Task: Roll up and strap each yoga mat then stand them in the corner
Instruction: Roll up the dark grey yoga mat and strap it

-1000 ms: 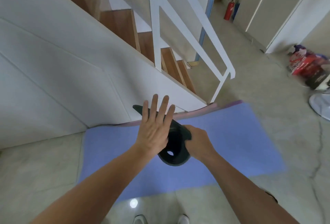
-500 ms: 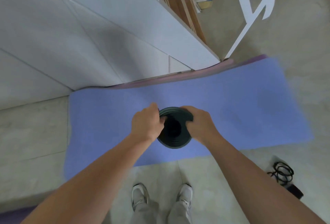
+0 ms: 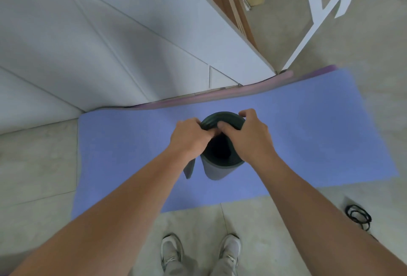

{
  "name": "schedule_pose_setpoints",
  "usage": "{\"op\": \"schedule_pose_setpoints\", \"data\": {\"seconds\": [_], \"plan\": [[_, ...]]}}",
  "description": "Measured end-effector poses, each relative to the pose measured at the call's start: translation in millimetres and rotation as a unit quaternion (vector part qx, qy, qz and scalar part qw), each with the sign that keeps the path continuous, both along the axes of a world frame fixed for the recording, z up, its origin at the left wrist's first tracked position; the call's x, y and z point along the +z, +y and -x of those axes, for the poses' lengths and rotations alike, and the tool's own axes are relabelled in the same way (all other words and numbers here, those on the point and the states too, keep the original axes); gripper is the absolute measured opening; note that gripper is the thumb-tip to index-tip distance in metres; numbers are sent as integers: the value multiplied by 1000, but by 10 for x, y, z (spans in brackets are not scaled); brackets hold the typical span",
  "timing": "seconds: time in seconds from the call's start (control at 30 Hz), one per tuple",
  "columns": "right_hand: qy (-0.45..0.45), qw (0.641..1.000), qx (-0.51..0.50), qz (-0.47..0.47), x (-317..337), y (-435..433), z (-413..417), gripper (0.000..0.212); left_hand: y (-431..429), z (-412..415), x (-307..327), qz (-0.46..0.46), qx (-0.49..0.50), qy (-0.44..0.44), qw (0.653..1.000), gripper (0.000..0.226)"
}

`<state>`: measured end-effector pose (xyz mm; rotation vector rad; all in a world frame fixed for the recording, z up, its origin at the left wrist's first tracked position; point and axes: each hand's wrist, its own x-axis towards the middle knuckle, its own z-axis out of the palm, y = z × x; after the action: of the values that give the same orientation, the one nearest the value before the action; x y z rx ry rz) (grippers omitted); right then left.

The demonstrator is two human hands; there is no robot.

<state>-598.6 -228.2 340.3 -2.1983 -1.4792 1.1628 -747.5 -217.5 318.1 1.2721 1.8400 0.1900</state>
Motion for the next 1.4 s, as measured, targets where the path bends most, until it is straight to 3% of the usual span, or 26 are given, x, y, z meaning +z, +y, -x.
{"op": "schedule_pose_setpoints", "data": {"seconds": [0.17,0.27,0.4,0.53,0.77,0.87,1.0,1.23,1.4], "plan": [[-50,997,23,49,-233,-59,-115,69,2,57,-81,42,1,-28,999,49],[-53,995,15,81,-484,-277,-130,68,-181,78,-332,82,-1,-80,993,39],[-45,997,-1,66,-635,-226,-87,65,-217,77,-516,48,53,-138,988,45],[-70,996,9,54,-669,-104,-50,65,-168,56,-476,81,88,-195,973,55],[-161,980,117,0,-558,-42,124,65,-168,-23,-440,104,95,-228,963,51],[-256,951,175,-24,-621,-61,91,81,-157,-70,-496,101,94,-239,961,43],[-275,924,262,-43,-641,-28,-70,109,-77,-91,-500,105,73,-241,962,55],[-268,892,356,-82,-697,-158,5,122,-85,114,-530,125,67,-298,944,68],[-283,893,344,-67,-700,-52,-157,114,-98,250,-560,154,32,-344,926,43]]}}
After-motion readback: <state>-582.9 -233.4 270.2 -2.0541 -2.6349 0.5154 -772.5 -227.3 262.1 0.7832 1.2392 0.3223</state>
